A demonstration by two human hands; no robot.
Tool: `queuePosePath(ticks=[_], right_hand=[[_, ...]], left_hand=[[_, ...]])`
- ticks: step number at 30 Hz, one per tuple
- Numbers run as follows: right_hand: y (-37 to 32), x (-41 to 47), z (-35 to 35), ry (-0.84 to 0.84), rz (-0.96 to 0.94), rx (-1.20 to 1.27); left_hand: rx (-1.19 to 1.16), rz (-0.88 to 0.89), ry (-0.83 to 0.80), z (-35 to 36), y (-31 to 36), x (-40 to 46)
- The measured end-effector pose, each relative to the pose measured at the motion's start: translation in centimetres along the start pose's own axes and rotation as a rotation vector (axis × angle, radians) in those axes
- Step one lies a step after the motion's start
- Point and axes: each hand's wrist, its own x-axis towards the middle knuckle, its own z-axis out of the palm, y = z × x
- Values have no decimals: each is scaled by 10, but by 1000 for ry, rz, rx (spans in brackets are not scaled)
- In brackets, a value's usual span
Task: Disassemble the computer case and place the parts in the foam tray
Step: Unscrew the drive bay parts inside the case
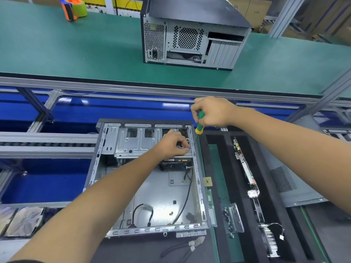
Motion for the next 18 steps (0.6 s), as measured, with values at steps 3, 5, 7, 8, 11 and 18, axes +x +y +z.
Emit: queuePosePath(ticks=[3, 5, 7, 8, 11, 18], right_hand=[[-2, 2, 1, -5, 2, 12], [-1, 3, 2, -8, 8, 38], [0, 6, 3, -12, 26, 77], [1, 7, 3, -12, 29, 94], [4, 8, 4, -1, 19, 103], [5, 11, 5, 0, 27, 93]], left_hand=[[23, 20, -43, -4, -1, 1], [71, 21, -80, -6, 1, 5], [143, 24, -134, -9, 4, 10], [177, 20, -161, -11, 7, 12], [179, -55, -205, -13, 11, 16], [260, -118, -317, -20, 24, 28]])
